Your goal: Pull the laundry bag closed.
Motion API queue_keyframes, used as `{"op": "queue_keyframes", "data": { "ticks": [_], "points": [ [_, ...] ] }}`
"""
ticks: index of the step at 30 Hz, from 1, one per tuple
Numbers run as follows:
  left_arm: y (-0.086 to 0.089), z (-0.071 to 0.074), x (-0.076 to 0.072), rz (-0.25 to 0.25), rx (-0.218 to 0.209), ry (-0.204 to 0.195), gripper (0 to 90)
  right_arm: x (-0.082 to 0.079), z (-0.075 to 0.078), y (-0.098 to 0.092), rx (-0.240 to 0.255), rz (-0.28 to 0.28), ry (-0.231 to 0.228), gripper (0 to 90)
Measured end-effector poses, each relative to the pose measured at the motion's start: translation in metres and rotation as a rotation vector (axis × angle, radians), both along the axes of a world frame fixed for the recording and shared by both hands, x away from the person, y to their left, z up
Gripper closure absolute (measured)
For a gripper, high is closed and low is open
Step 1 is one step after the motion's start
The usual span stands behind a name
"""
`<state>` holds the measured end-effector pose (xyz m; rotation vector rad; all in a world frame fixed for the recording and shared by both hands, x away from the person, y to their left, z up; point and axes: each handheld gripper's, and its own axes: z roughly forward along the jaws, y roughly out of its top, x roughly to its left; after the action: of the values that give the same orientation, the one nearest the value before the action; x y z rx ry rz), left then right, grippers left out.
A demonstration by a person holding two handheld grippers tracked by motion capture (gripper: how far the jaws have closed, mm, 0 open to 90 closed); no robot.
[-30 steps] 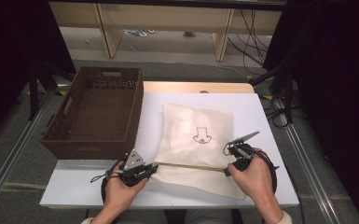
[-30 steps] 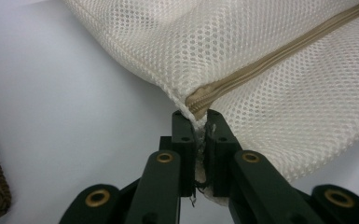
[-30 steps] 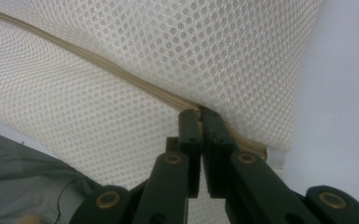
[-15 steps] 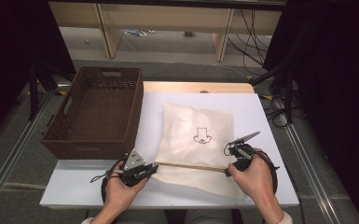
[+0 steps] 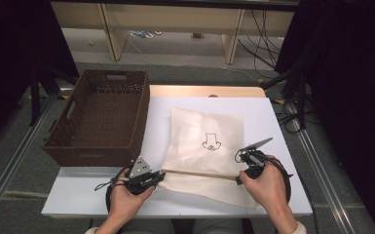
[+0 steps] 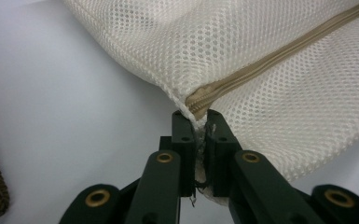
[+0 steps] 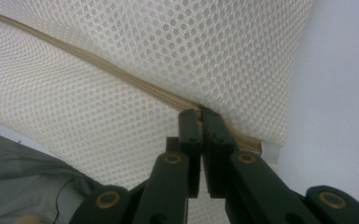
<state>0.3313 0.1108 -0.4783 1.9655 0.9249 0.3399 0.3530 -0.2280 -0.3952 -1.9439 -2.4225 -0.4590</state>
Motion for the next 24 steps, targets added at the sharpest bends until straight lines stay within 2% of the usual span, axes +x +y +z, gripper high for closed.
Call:
{"op": "queue_keyframes", "data": {
  "ticks": [1, 2, 5, 6, 7, 10, 16, 17, 19, 21, 22, 23, 24],
  "points": [
    [-0.0001, 0.0001, 0.0000, 0.000, 0.000, -0.001, 83.9, 0.0004, 0.0003, -0.0014, -0.002, 0.011, 0.002, 88.3],
    [-0.0001, 0.0001, 0.0000, 0.000, -0.001, 0.000, 83.9, 0.0019, -0.0022, -0.0047, -0.009, 0.050, -0.042, 88.3],
    [0.0009, 0.0001, 0.0006, -0.010, 0.009, 0.001, 83.9, 0.0021, -0.0028, -0.0060, -0.010, 0.055, -0.049, 88.3],
    [-0.0003, -0.0003, 0.0004, -0.001, -0.003, -0.001, 83.9, 0.0004, 0.0000, -0.0034, -0.002, 0.006, 0.000, 88.3],
    [-0.0004, 0.0000, 0.0001, 0.000, -0.002, -0.001, 83.9, 0.0021, -0.0030, -0.0067, -0.004, 0.053, -0.046, 88.3],
    [-0.0009, -0.0004, 0.0001, 0.002, -0.011, 0.002, 83.9, 0.0021, -0.0030, -0.0068, -0.002, 0.052, -0.041, 88.3],
    [-0.0005, -0.0002, 0.0002, -0.001, 0.000, -0.002, 83.9, 0.0019, -0.0032, -0.0074, -0.002, 0.048, -0.041, 88.3],
    [-0.0003, -0.0002, 0.0003, -0.002, -0.002, 0.000, 83.8, 0.0004, -0.0007, -0.0049, -0.006, 0.004, 0.000, 88.3],
    [-0.0005, -0.0004, 0.0003, 0.000, -0.005, 0.000, 83.9, -0.0005, 0.0009, -0.0044, 0.003, -0.021, 0.015, 88.3],
    [-0.0007, -0.0004, 0.0003, -0.002, 0.000, -0.003, 83.9, 0.0019, -0.0030, -0.0107, -0.008, 0.039, -0.042, 88.3],
    [-0.0006, -0.0006, 0.0004, -0.003, -0.002, 0.000, 83.9, 0.0019, -0.0032, -0.0110, -0.005, 0.039, -0.042, 88.3],
    [-0.0005, -0.0007, 0.0005, -0.003, -0.004, 0.001, 83.9, 0.0006, -0.0007, -0.0088, -0.003, -0.002, 0.001, 88.3],
    [-0.0007, -0.0007, 0.0004, -0.003, -0.005, 0.001, 83.9, 0.0011, -0.0018, -0.0106, -0.004, 0.017, -0.019, 88.3]
  ]
}}
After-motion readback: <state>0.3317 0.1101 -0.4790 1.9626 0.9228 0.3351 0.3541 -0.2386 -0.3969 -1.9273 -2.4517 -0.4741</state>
